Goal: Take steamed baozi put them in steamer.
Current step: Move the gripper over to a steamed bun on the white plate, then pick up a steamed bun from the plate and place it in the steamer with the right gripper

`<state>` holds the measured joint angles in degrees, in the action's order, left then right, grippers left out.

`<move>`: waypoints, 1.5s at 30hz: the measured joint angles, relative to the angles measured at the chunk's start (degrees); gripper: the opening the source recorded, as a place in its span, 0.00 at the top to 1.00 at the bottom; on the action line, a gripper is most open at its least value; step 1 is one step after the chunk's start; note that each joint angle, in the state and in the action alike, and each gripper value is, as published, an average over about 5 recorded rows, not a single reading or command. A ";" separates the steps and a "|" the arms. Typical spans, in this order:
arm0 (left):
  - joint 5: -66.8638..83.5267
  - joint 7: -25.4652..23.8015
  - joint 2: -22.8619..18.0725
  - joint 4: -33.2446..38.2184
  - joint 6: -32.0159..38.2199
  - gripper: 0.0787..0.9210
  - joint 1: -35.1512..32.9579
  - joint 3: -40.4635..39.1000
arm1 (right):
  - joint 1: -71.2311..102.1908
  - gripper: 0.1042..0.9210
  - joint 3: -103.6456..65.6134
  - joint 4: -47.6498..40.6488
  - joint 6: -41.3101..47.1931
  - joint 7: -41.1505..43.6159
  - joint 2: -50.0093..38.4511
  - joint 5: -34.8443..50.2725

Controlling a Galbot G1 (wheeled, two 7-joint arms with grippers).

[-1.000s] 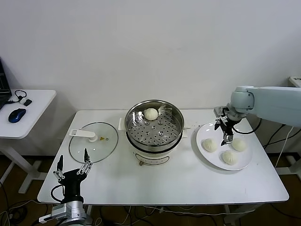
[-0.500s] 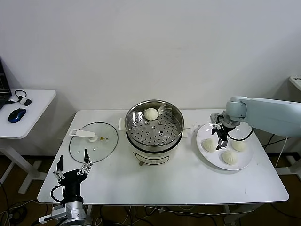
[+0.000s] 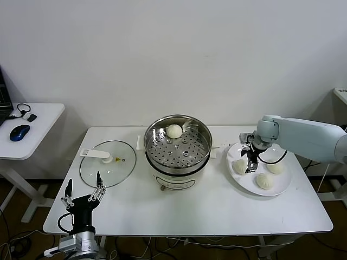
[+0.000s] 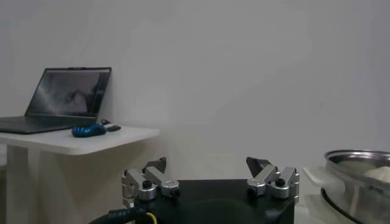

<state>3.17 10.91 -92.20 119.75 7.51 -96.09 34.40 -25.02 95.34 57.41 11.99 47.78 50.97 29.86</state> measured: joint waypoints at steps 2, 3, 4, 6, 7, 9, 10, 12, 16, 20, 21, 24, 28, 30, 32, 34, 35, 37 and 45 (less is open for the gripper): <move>0.00 0.00 0.00 -0.02 0.00 0.12 0.04 0.06 | 0.51 0.12 -0.46 -0.46 -0.06 0.00 0.20 -0.14; 0.01 -0.01 0.00 -0.03 0.00 0.12 0.07 0.08 | 0.74 0.12 -0.65 -0.68 -0.09 0.01 0.29 -0.20; 0.01 -0.01 0.00 -0.06 0.00 0.12 0.09 0.10 | 0.96 0.12 -0.81 -0.88 -0.12 0.02 0.38 -0.26; 0.02 -0.01 0.00 -0.12 0.00 0.12 0.12 0.13 | 1.31 0.12 -1.02 -1.29 -0.20 0.06 0.54 -0.40; 0.04 0.00 0.00 -0.15 0.00 0.12 0.14 0.17 | 1.47 0.12 -1.11 -1.51 -0.25 0.09 0.63 -0.49; 0.09 0.00 0.00 -0.20 0.00 0.12 0.18 0.25 | 1.72 0.12 -1.29 -1.92 -0.34 0.18 0.79 -0.69; 0.13 0.00 0.00 -0.20 0.00 0.12 0.19 0.30 | 1.82 0.12 -1.37 -2.09 -0.38 0.24 0.85 -0.78; 0.21 0.00 0.00 -0.20 0.00 0.12 0.20 0.42 | 1.98 0.12 -1.49 -2.30 -0.45 0.41 0.92 -0.88; 0.35 0.01 0.00 -0.22 0.00 0.12 0.28 0.64 | 2.18 0.20 -1.63 -2.50 -0.47 0.74 1.04 -0.94; 0.38 0.06 0.00 -0.27 0.07 0.12 0.32 0.58 | 2.22 0.33 -1.65 -2.56 -0.47 0.99 1.10 -1.07; 0.38 0.08 0.00 -0.29 0.09 0.12 0.32 0.54 | 2.20 0.35 -1.64 -2.54 -0.47 1.04 1.09 -1.11; 0.38 0.13 0.00 -0.32 0.14 0.12 0.32 0.44 | 1.96 0.38 -1.48 -2.36 -0.47 1.20 0.95 -1.18; 0.37 0.16 0.00 -0.29 0.17 0.12 0.31 0.34 | 1.13 0.39 -0.78 -1.61 -0.38 1.56 0.51 -0.88; 0.37 0.19 0.00 -0.28 0.17 0.12 0.30 0.28 | 0.30 0.39 -0.07 -0.88 -0.27 1.77 0.23 -0.55; 0.36 0.22 0.00 -0.26 0.17 0.12 0.30 0.18 | -0.96 0.39 0.96 0.13 -0.13 2.00 0.00 -0.11; 0.36 0.24 0.00 -0.19 0.17 0.12 0.31 0.06 | -2.66 0.39 2.18 1.37 -0.01 2.25 -0.10 0.44; 0.36 0.24 0.00 -0.16 0.17 0.12 0.33 -0.01 | -3.68 0.39 2.85 2.05 0.05 2.37 -0.08 0.76; 0.33 0.24 0.00 -0.12 0.18 0.12 0.37 -0.18 | -6.02 0.39 4.30 3.48 0.16 2.61 0.05 1.51; -0.20 0.21 0.00 0.04 0.35 0.12 0.16 -1.24 | -18.29 0.39 11.31 10.42 0.63 3.82 1.70 6.55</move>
<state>2.98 11.12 -92.20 119.79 7.87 -95.93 33.16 -43.30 106.65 67.83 12.62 51.60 52.67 36.42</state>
